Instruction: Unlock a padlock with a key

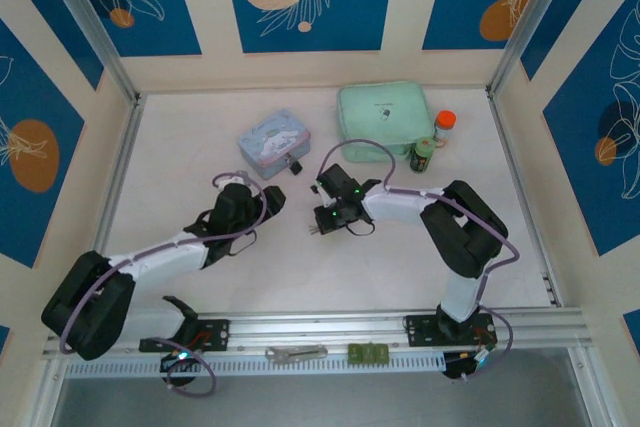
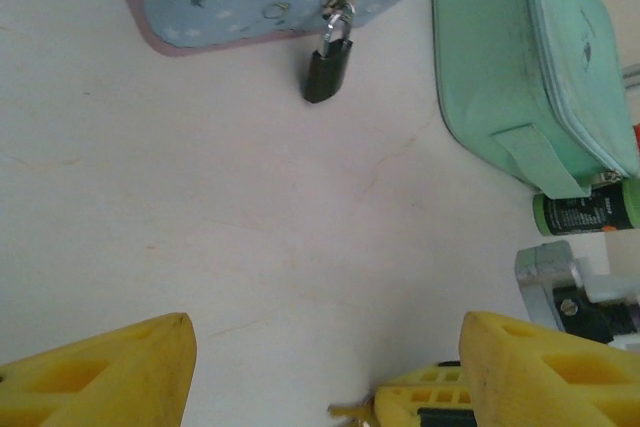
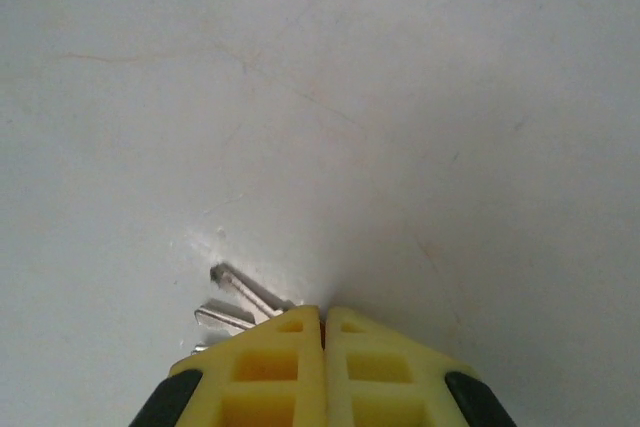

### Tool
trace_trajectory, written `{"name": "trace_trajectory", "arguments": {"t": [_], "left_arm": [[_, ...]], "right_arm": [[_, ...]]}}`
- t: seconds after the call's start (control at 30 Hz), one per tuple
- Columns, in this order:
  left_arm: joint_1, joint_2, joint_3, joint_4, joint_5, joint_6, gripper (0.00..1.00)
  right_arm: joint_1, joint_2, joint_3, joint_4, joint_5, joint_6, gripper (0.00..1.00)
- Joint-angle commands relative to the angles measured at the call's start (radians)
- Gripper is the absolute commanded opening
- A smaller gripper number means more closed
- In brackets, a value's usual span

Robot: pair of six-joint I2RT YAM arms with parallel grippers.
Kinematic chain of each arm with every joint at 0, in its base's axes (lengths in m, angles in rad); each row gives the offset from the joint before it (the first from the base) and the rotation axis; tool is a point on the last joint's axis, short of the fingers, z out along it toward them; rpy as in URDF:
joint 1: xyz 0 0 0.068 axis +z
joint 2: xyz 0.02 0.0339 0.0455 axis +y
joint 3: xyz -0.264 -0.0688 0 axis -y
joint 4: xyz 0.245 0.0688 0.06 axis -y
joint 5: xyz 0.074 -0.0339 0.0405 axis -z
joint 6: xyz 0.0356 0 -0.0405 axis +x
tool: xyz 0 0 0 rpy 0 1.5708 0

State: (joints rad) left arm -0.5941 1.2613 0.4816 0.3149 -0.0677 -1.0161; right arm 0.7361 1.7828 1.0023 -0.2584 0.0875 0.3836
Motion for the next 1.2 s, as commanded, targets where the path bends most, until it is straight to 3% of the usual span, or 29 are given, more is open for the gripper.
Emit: {"name": "trace_trajectory", "arguments": {"t": [0.0, 0.13, 0.37, 0.63, 0.77, 0.93, 1.03, 1.17], "left_arm": [[-0.016, 0.023, 0.013, 0.104, 0.06, -0.026, 0.69], [-0.05, 0.063, -0.018, 0.188, 0.069, -0.093, 0.68], [-0.147, 0.109, -0.048, 0.249, -0.002, -0.172, 0.67], [-0.15, 0.116, -0.031, 0.229, -0.042, -0.153, 0.68], [-0.15, 0.109, -0.005, 0.193, -0.056, -0.123, 0.69], [-0.148, 0.098, 0.005, 0.181, -0.067, -0.108, 0.69], [-0.147, 0.085, 0.008, 0.164, -0.073, -0.1, 0.69], [-0.147, 0.058, 0.003, 0.142, -0.088, -0.095, 0.69]], "right_arm": [[-0.035, -0.067, -0.061, 0.041, -0.146, 0.094, 0.0], [-0.074, -0.102, -0.125, 0.133, -0.277, 0.219, 0.0], [-0.122, -0.133, -0.204, 0.258, -0.371, 0.384, 0.0], [-0.068, -0.204, -0.189, -0.005, -0.135, 0.348, 0.0], [0.012, -0.231, -0.194, -0.116, -0.049, 0.353, 0.28], [0.109, -0.276, -0.157, -0.228, 0.101, 0.248, 0.35], [0.09, -0.264, -0.125, -0.272, 0.183, 0.202, 0.36], [0.074, -0.226, -0.09, -0.249, 0.173, 0.16, 0.36]]}}
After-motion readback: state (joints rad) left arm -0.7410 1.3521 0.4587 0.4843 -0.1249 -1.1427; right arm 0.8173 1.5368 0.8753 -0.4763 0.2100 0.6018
